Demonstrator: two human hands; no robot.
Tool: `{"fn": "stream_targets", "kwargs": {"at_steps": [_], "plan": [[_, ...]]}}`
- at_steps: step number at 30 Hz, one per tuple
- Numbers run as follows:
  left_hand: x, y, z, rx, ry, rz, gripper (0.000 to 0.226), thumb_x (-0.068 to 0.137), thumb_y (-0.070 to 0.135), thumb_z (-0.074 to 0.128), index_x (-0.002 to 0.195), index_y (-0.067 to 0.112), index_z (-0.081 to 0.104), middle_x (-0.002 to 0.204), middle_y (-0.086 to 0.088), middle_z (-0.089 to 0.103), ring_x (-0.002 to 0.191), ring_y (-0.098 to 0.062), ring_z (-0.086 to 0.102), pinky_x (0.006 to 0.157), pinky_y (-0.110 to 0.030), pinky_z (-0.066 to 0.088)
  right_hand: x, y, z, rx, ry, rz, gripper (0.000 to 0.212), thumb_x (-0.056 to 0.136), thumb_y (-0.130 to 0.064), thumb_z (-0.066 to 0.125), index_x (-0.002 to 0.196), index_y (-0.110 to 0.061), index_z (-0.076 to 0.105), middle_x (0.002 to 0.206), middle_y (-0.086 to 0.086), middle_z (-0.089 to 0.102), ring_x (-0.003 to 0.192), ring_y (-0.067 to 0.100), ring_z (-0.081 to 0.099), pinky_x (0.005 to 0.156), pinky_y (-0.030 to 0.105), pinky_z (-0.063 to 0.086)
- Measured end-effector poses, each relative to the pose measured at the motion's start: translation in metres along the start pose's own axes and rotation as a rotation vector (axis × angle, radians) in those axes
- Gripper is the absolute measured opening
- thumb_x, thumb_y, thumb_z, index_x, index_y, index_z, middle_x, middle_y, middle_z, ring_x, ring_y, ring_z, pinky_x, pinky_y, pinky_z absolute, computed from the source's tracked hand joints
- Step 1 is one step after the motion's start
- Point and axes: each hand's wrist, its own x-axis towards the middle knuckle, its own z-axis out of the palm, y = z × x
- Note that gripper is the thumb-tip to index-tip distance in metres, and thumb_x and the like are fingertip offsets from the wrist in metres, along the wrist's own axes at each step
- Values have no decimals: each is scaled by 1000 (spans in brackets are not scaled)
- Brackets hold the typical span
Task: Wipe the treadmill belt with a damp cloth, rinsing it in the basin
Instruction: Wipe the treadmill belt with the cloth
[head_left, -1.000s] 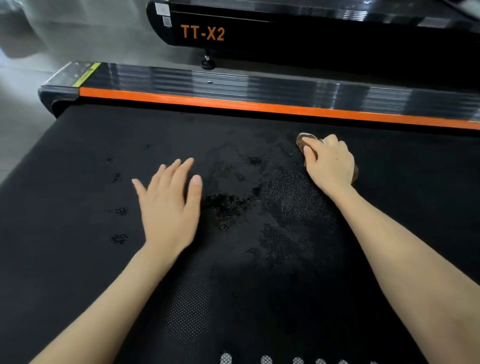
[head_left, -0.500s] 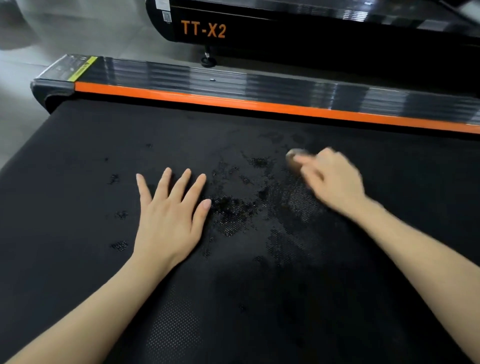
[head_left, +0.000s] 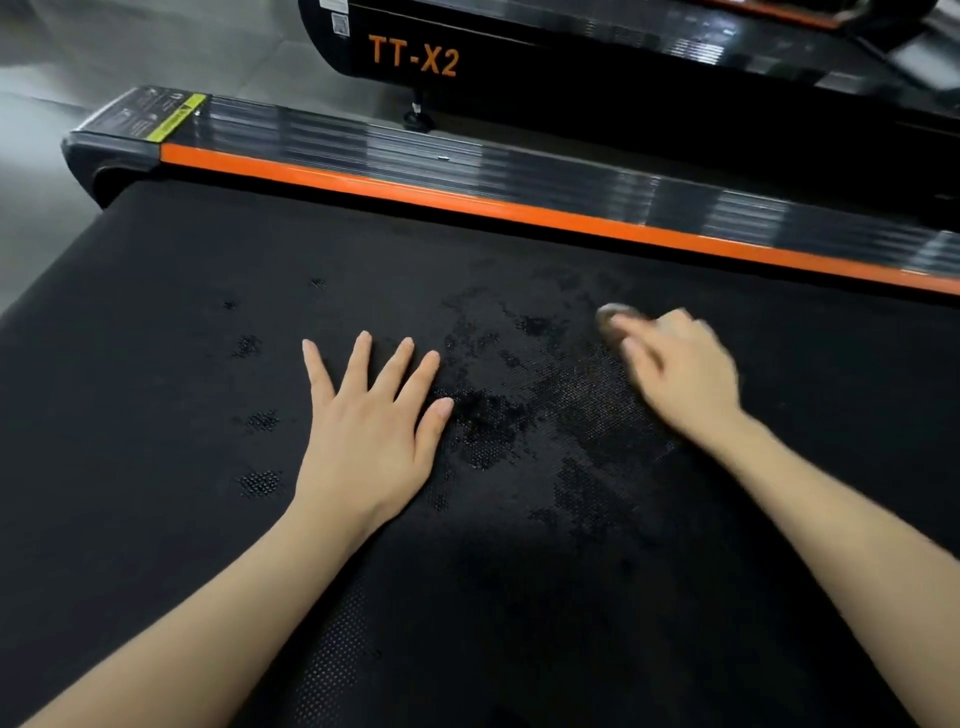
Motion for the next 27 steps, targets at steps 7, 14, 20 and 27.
{"fn": "stream_targets", "kwargs": {"at_steps": [7, 14, 20, 27], "plan": [[1, -1, 3, 0, -14, -10, 63, 97, 50, 11, 138, 19, 47, 143, -5, 47, 135, -39, 34, 109, -67, 6, 66, -43, 21, -57, -24, 298, 33, 95, -35, 42, 122, -28, 60, 111, 18, 52, 99, 40, 50, 80, 44, 45], [1, -1, 3, 2, -7, -20, 61, 98, 50, 12, 138, 20, 47, 145, -3, 45, 137, -36, 33, 108, -67, 6, 69, -34, 24, -20, -43, 39, 34, 97, -35, 41, 124, -30, 60, 106, 16, 53, 96, 37, 51, 77, 43, 46], [2, 0, 5, 0, 19, -22, 61, 97, 51, 15, 136, 19, 50, 143, -4, 47, 135, -38, 34, 107, -68, 6, 88, 9, 24, -151, -35, 452, 36, 99, -34, 36, 123, -23, 60, 118, 20, 49, 105, 41, 47, 85, 46, 41], [0, -4, 5, -45, 32, -19, 58, 98, 48, 16, 135, 21, 51, 142, -3, 48, 135, -36, 35, 106, -69, 11, 109, -61, 37, -8, -102, 145, 35, 99, -35, 36, 124, -25, 58, 113, 18, 51, 100, 38, 50, 81, 41, 43]]}}
